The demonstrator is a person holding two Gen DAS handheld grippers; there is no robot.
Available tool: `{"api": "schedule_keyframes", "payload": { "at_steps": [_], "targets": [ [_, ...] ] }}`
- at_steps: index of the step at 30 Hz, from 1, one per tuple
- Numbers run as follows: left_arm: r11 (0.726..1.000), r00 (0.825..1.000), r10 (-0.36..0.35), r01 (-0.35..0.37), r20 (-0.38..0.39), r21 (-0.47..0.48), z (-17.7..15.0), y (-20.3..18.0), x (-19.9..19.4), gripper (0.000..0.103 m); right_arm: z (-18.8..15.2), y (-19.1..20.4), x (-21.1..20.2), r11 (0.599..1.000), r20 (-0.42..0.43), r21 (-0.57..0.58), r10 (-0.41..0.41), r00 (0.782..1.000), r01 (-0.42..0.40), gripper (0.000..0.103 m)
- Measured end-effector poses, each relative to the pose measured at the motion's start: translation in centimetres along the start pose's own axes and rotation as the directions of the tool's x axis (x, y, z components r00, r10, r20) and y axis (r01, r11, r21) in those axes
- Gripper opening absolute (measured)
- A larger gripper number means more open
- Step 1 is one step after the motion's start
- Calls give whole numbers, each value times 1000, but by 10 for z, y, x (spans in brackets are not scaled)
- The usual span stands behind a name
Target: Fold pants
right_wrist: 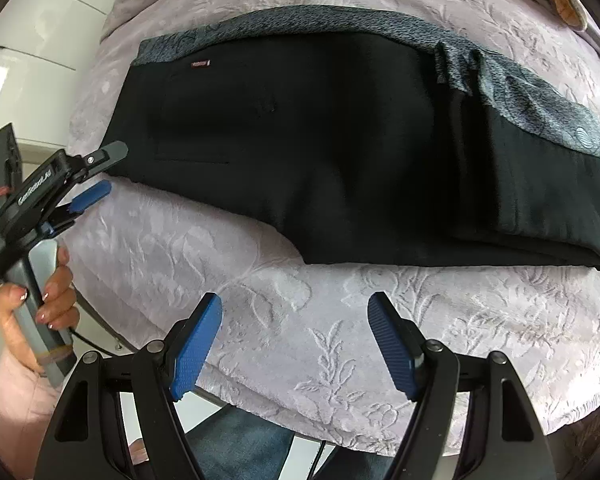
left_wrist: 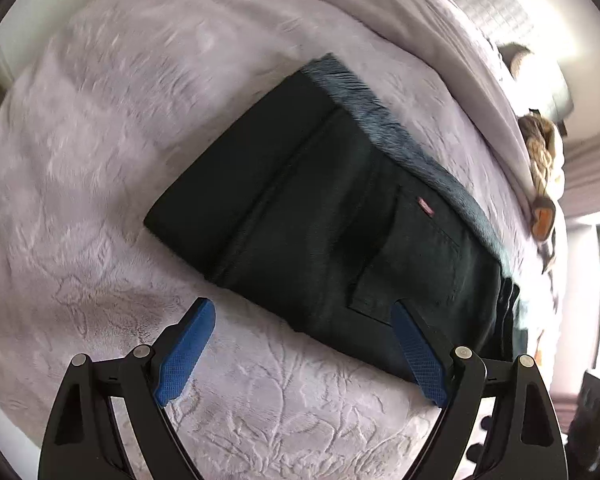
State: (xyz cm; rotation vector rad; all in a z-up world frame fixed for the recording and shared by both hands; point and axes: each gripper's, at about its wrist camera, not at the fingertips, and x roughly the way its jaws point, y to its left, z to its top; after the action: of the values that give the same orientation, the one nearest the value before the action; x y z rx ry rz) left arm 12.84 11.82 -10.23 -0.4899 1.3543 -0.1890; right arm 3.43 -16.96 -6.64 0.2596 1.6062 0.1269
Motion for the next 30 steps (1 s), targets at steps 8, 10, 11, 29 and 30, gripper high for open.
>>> {"api": "schedule_keyframes", "payload": {
  "at_steps": [8,10,11,29,30],
  "targets": [
    [986,991,-131,131,7,-102,5,15,25,91,-3,0,8,1000,-24,14,18,1000,-18,79],
    [983,989,-146,147,19,-110,7,16,26,91,-3,-2,9,1000,-28,16,18,999,-17,79],
    [981,987,-159,160,21,-111,7,17,28,96,-3,-3,10,1000,-30,15,16,999,-16,79],
    [981,981,-176,181,75,-64,10,-12,39,96,24,2,-2,998,27,-31,53,998,-52,79],
    [987,987,-144,149,63,-67,11,-11,45,87,28,3,-5,998,34,-39,51,998,-50,79]
  ]
}}
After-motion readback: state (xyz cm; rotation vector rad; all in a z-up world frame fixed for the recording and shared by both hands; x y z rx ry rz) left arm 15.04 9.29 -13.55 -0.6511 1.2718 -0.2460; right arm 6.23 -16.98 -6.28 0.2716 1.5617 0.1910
